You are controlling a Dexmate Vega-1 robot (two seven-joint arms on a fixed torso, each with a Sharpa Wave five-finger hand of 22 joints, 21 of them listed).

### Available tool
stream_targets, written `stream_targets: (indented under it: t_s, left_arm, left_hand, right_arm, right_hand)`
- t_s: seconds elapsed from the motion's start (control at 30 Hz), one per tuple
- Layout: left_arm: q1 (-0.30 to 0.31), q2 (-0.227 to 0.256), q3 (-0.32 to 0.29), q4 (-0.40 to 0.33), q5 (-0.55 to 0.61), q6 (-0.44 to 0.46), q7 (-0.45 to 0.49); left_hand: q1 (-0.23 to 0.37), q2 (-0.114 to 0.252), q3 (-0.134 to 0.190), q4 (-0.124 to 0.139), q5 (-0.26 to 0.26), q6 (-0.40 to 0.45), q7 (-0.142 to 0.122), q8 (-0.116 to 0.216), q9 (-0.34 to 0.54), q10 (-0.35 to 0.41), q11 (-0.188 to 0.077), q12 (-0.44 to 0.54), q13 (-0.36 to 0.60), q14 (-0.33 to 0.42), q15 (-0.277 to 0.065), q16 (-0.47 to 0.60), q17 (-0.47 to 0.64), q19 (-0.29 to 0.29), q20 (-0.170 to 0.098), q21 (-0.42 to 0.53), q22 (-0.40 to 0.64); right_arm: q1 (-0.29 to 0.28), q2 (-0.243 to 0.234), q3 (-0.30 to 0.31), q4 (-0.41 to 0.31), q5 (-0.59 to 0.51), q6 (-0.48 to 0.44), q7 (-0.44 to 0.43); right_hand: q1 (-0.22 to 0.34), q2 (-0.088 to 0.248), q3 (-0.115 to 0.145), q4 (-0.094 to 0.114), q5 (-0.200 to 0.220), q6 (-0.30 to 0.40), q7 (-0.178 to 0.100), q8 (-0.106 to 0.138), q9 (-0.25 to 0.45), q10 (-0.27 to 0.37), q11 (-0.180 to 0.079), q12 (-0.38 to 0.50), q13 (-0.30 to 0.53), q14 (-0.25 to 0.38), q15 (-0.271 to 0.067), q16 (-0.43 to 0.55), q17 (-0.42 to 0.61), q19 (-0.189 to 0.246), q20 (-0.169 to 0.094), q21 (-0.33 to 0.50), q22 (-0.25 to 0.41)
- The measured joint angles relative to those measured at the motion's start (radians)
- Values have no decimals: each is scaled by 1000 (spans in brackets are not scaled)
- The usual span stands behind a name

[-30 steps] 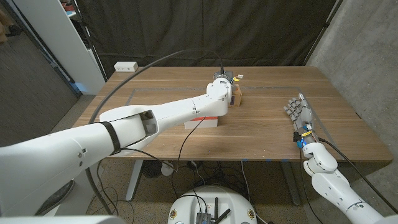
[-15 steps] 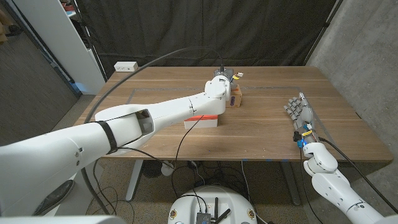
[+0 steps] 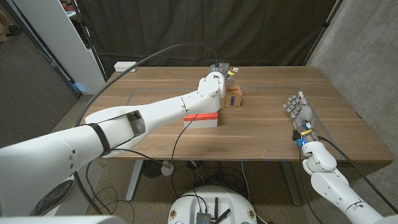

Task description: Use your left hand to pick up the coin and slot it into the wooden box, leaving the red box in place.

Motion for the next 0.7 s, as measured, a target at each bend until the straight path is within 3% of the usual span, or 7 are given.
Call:
stream_targets:
  t_s: [0.17, 0.23, 0.3, 0.33, 0.37, 0.57, 0.7]
  left_arm:
    - [27, 41, -28, -59, 10, 0, 13]
    - [50, 71, -50, -100, 13, -2, 19]
    - [50, 71, -50, -100, 14, -9, 23]
    - [74, 102, -76, -140, 14, -16, 25]
    - [74, 102, -76, -140, 13, -19, 26]
    - [134, 170, -150, -214, -21, -83, 32]
    - [188, 225, -210, -274, -42, -115, 37]
  left_hand:
    - [-22, 31, -16, -2, -4, 6, -4, -8, 30, -59, 24, -170, -178, -106, -2, -90, -97, -102, 24, -50, -122]
    - [-45, 61, -17, 8, -4, 6, -4, -8, 31, -100, 36, -239, -215, -160, 6, -150, -140, -171, 42, -73, -164]
    - [-82, 83, -7, 18, -4, 6, -5, -8, 30, -142, 59, -307, -239, -221, 26, -224, -182, -251, 60, -94, -202]
    - [-109, 84, -3, 22, -4, -3, -4, -8, 27, -180, 72, -348, -253, -263, 40, -268, -202, -295, 66, -103, -219]
    - [-137, 86, 2, 25, -4, -17, -4, -8, 24, -216, 88, -389, -265, -308, 57, -314, -220, -340, 71, -112, -235]
    - [-296, 98, 21, 39, -19, -109, 12, -31, 2, -486, 98, -573, -319, -519, 129, -533, -269, -519, 117, -146, -307]
    - [-362, 93, 50, 21, -30, -191, 10, -55, -22, -659, 109, -675, -343, -652, 155, -670, -273, -621, 139, -191, -367]
  right_arm:
    - [0, 3, -4, -8, -11, 2, -10]
    - [0, 5, -7, -11, -18, 2, -17]
    - [0, 7, -10, -15, -18, 2, -17]
    - [0, 8, -11, -18, -26, 2, -24]
    - [0, 9, -13, -20, -30, 3, -28]
    - [1, 17, -25, -30, -50, 3, -44]
    - [5, 24, -36, -34, -61, 6, -49]
  right_hand:
    - [0, 0, 0, 0, 0, 7, 4, 0, 0, 0, 0, 0, 0, 0, 0, 0, 0, 0, 0, 0, 0]
    - [0, 0, 0, 0, 0, 11, 0, 0, 0, 0, 0, 0, 0, 0, 0, 0, 0, 0, 0, 0, 0]
    - [0, 0, 0, 0, 0, 11, 0, 0, 0, 0, 0, 0, 0, 0, 0, 0, 0, 0, 0, 0, 0]
    - [0, 0, 0, 0, 0, 11, 0, 0, 0, 0, 0, 0, 0, 0, 0, 0, 1, 0, 0, 0, 0]
    - [0, 0, 0, 0, 0, 11, 0, 0, 0, 0, 0, 0, 0, 0, 0, 0, 3, 0, 0, 0, 0]
    - [0, 0, 0, 0, 0, 11, 0, 0, 0, 0, 0, 0, 0, 0, 0, 0, 5, 0, 0, 0, 0]
    - [0, 0, 0, 0, 0, 11, 0, 0, 0, 5, 5, 0, 0, 0, 0, 0, 5, 0, 0, 0, 0]
